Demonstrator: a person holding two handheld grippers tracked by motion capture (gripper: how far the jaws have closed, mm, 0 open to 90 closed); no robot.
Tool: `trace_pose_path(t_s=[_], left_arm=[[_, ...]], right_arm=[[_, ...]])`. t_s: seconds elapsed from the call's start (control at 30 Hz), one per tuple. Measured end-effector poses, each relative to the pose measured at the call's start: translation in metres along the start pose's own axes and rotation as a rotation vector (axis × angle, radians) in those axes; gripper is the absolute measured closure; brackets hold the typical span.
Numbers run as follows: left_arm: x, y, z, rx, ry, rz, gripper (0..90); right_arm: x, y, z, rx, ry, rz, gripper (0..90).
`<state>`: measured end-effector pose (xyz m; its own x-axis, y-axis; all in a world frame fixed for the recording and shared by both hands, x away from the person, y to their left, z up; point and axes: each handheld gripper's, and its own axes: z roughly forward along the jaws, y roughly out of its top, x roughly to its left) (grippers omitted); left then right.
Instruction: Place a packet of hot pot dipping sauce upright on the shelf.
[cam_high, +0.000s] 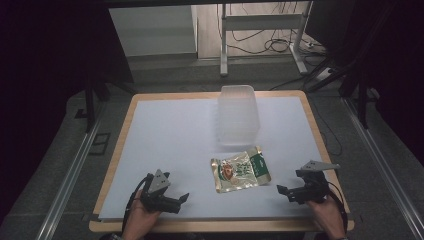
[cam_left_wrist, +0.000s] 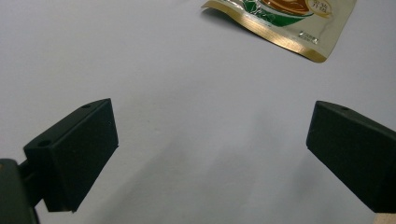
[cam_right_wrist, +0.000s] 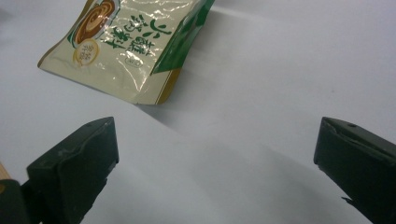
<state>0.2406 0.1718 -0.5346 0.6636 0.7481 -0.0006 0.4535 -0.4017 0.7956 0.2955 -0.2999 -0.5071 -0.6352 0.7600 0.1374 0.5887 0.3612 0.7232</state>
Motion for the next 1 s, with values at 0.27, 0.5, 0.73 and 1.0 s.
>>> trace_pose_path(t_s=[0.27,0.5,0.73,1.0], left_arm=[[0.000,0.000,0.001,0.003,0.004,0.004,2.1],[0.000,0.000,0.001,0.007,0.005,0.005,2.1],[-0.001,0.000,0.001,0.012,0.008,0.010,2.1],[-0.001,0.000,0.002,0.015,0.007,0.012,2.1]], right_arm=[[0.000,0.000,0.000,0.003,-0.006,0.006,0.0],[-0.001,0.002,0.000,0.010,0.000,0.000,0.0],[0.001,0.005,0.003,0.005,0.009,-0.029,0.0],[0.004,0.011,0.008,-0.012,0.020,-0.065,0.0]])
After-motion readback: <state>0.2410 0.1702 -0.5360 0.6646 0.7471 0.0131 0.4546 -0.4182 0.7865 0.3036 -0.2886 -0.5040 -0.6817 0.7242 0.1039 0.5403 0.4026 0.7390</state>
